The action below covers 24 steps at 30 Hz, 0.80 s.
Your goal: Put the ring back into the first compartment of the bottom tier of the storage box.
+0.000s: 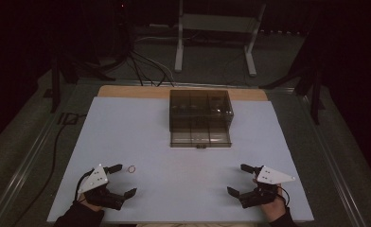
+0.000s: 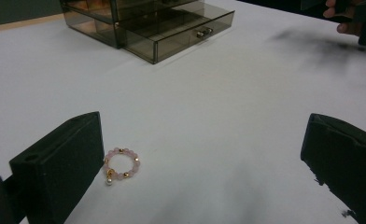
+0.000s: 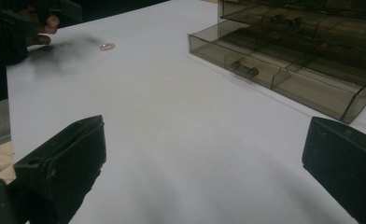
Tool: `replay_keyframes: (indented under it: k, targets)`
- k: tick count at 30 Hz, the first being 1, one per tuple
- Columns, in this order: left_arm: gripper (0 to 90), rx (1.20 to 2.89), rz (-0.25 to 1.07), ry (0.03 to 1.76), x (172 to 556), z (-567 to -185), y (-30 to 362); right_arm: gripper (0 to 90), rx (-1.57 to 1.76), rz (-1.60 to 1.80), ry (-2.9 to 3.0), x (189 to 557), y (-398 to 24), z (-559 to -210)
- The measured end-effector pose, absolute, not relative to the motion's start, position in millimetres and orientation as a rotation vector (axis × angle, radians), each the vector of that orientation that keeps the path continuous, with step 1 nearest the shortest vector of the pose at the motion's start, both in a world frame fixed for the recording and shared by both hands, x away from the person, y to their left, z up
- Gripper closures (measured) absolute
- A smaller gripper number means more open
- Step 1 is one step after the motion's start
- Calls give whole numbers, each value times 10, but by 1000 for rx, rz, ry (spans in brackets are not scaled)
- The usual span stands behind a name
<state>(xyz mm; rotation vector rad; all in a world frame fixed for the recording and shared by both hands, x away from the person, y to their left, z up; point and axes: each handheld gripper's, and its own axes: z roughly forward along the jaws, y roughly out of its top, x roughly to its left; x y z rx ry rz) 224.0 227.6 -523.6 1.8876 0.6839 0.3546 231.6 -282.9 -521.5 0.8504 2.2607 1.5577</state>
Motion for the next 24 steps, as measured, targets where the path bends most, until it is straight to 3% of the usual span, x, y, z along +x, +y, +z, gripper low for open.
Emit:
replay_keyframes:
  k: [24]
  targets:
    - [7, 1921, 310, 630, 2210, -5217, 2214, 0, 837, 1548, 2263, 2296, -2820, -5193]
